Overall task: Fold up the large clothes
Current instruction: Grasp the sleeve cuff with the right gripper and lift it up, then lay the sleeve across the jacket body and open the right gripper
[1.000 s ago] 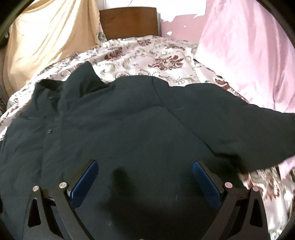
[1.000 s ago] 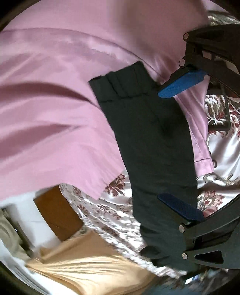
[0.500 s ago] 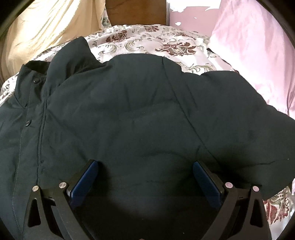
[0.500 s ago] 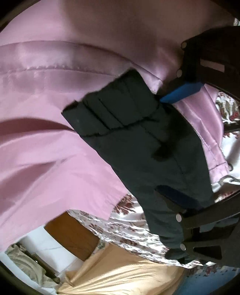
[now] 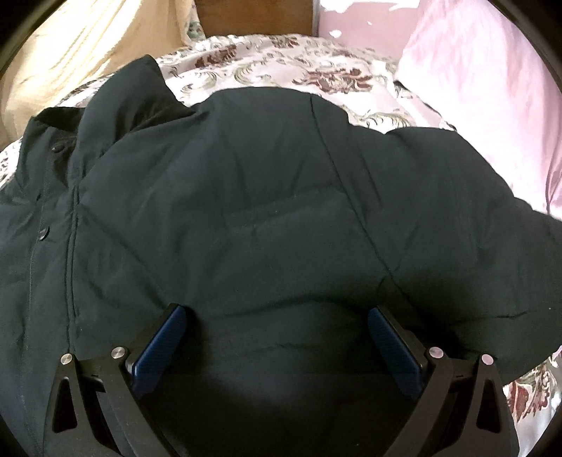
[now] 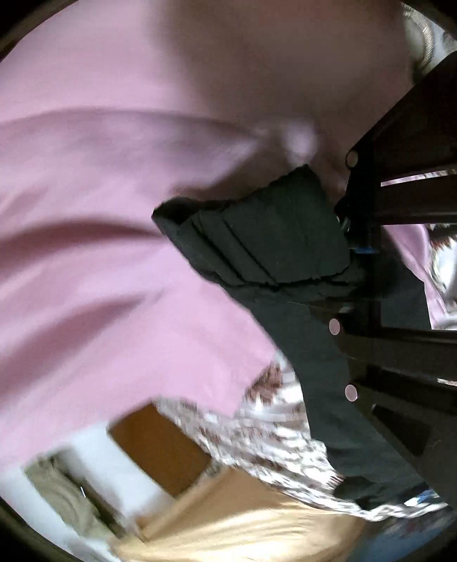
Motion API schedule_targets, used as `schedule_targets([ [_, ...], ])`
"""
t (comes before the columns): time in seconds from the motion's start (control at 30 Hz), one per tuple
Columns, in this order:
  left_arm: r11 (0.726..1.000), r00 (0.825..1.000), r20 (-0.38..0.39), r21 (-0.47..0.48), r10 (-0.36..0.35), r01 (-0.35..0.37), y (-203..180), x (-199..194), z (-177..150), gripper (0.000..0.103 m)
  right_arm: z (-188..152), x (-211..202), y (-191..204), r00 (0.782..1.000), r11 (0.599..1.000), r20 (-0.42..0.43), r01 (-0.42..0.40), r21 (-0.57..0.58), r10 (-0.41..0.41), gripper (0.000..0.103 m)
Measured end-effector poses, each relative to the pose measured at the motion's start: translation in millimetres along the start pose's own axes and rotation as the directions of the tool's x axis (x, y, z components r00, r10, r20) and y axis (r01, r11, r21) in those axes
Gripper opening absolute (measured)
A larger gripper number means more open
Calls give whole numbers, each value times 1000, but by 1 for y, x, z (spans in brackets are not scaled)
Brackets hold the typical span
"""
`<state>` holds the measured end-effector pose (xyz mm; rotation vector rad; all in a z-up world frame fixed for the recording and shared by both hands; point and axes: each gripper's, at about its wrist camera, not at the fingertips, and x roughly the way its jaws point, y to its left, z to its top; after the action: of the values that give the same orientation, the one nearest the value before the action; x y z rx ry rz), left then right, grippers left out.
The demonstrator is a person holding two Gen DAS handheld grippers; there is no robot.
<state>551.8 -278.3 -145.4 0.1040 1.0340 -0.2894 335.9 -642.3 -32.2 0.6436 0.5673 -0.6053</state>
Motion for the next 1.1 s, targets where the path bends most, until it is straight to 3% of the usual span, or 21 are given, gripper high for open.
schedule_targets([
  [0.17,999,999,-9,1,-49,49,16,-14,-2,103,9,-58,64,988,980,76,-122,-157,135,14],
  [0.27,997,997,-14,-41,-71,70,43,-33,-6,103,9,-90,109,967,945,82,-217,-242,243,14],
  [0.37,997,999,-5,-58,-51,51,81,-62,-15,103,-1,-117,156,935,895,66,-310,-321,347,14],
  [0.57,995,1000,14,-102,-16,18,169,-123,-42,103,-52,-158,253,863,744,-41,-458,-488,504,14],
  [0.7,979,1000,15,-204,-7,10,243,-164,-68,103,-100,-166,312,832,658,-135,-514,-549,538,13],
  [0.87,962,1000,17,-274,24,-18,314,-198,-97,103,-177,-152,377,808,575,-279,-572,-585,519,13],
  [1.1,930,997,42,-362,-58,70,372,-208,-131,103,-295,-111,426,783,491,-460,-622,-610,419,13],
])
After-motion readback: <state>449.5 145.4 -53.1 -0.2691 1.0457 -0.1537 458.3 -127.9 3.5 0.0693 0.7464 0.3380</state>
